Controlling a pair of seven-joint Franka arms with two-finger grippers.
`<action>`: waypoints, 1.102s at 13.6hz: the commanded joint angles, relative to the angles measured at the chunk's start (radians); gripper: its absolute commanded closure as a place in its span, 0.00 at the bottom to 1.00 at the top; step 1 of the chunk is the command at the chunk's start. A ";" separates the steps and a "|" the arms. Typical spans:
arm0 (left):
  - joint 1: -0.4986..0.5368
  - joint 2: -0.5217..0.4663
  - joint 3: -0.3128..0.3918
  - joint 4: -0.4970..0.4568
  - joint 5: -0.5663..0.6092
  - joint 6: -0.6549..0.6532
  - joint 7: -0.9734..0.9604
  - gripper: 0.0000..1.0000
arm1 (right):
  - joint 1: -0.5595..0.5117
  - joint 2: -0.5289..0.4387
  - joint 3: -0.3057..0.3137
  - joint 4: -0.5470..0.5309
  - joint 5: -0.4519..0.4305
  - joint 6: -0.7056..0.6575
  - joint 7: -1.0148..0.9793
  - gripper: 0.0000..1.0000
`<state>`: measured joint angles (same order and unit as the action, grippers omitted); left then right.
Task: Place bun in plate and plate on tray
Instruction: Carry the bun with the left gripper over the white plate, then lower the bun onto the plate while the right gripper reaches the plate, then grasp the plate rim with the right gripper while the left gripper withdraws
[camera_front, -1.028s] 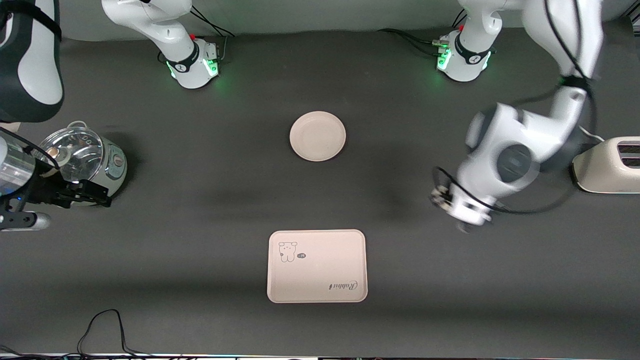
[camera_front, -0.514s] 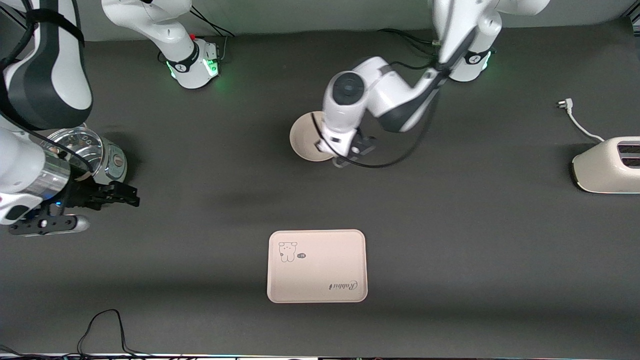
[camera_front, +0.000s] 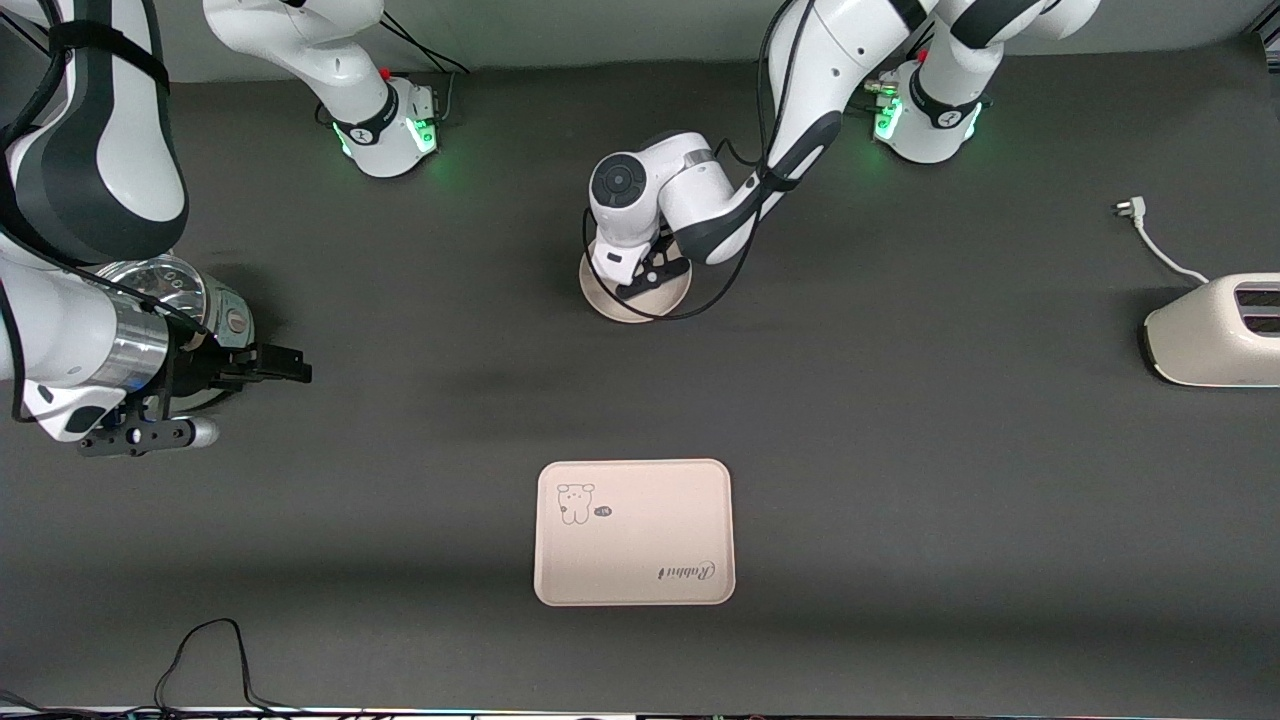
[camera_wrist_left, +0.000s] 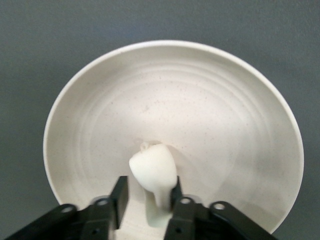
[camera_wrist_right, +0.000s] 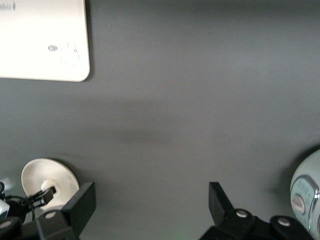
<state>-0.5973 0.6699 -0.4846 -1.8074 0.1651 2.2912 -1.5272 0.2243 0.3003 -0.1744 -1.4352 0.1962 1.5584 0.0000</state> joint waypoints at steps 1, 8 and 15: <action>-0.033 -0.019 0.017 0.014 0.014 -0.025 -0.011 0.00 | 0.003 0.006 -0.005 -0.042 0.022 -0.037 -0.014 0.00; -0.024 -0.096 0.014 0.033 0.014 -0.173 -0.011 0.00 | 0.066 -0.035 -0.004 -0.413 0.104 0.122 -0.018 0.00; 0.408 -0.349 0.008 0.059 0.010 -0.320 0.456 0.00 | 0.323 -0.153 -0.008 -0.800 0.204 0.543 0.005 0.00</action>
<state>-0.3409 0.4043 -0.4622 -1.7186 0.1834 2.0153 -1.2134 0.4542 0.2163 -0.1670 -2.1306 0.3465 2.0113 -0.0043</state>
